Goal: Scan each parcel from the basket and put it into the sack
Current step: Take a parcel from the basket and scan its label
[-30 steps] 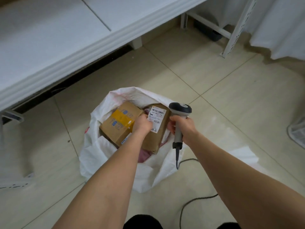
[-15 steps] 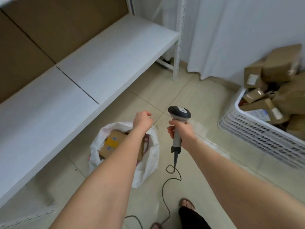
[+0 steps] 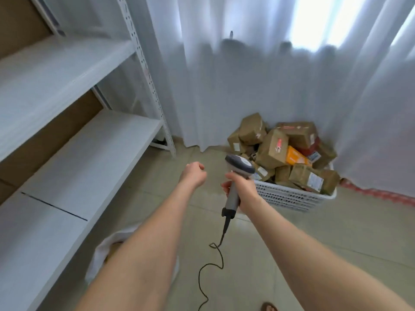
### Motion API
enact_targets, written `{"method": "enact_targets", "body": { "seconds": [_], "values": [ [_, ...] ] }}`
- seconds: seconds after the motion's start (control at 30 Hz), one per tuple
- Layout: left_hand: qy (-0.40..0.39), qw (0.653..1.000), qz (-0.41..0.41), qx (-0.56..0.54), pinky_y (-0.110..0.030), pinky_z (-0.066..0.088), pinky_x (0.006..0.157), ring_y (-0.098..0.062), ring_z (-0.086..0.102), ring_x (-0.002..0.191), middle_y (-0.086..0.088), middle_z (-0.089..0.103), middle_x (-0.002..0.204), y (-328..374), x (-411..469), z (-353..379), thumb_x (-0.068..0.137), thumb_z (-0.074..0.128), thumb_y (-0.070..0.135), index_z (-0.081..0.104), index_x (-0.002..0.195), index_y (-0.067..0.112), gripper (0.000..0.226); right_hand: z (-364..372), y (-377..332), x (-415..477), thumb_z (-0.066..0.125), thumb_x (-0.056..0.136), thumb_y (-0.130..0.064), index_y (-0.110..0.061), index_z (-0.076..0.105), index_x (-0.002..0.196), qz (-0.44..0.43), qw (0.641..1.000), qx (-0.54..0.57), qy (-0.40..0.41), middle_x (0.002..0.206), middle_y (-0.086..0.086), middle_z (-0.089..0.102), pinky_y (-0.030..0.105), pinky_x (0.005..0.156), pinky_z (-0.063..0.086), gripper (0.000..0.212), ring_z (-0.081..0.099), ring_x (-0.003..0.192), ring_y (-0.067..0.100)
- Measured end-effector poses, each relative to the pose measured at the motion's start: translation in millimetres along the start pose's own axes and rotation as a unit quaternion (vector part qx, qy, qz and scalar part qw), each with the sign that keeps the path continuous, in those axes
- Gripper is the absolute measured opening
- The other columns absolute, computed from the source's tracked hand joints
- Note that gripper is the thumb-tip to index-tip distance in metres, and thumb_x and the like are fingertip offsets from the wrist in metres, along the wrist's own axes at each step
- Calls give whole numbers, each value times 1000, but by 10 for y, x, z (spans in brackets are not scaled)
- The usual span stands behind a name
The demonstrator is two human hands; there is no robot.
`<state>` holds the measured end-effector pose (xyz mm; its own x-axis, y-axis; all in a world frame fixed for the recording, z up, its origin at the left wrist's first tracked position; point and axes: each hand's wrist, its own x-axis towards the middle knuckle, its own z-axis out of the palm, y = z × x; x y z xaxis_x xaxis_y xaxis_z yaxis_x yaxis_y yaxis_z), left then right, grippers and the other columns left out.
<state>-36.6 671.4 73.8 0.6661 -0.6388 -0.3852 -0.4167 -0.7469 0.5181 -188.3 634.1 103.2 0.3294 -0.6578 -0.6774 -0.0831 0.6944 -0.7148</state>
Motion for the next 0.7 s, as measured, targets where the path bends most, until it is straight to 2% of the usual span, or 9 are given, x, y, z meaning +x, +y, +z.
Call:
{"method": "enact_targets", "body": {
  "seconds": [0.2, 0.37, 0.5, 0.7],
  "values": [
    [2, 999, 47, 11, -34, 44, 102, -24, 54, 119, -8, 55, 133, 1133, -46, 271, 88, 55, 17, 60, 123, 17, 35, -798, -690, -19, 66, 90, -14, -1, 61, 102, -15, 999, 45, 1, 64, 8, 63, 28, 55, 49, 19, 57, 54, 16],
    [12, 998, 60, 33, -32, 41, 103, -24, 51, 123, -9, 57, 132, 2076, -31, 696, 91, 54, 14, 59, 126, 12, 35, -1592, -1190, 261, 68, 86, -10, 0, 63, 89, 14, 993, 118, -13, 65, 10, 61, 28, 59, 50, 11, 57, 55, 17],
    [6, 998, 54, 33, -31, 43, 100, -24, 53, 120, -9, 59, 129, 2748, 27, 1098, 89, 56, 14, 61, 123, 12, 34, -2258, -1601, 553, 68, 88, -13, -2, 62, 90, 20, 992, 128, -7, 63, 8, 63, 27, 57, 51, 13, 58, 51, 14],
    [-12, 998, 54, 33, -32, 44, 97, -23, 54, 119, -7, 58, 130, 3441, 323, 1540, 91, 57, 15, 60, 125, 13, 34, -2879, -2107, 1047, 70, 88, -18, -6, 62, 90, 32, 990, 135, 17, 71, 7, 63, 31, 74, 54, 15, 60, 63, 16]
  ]
}}
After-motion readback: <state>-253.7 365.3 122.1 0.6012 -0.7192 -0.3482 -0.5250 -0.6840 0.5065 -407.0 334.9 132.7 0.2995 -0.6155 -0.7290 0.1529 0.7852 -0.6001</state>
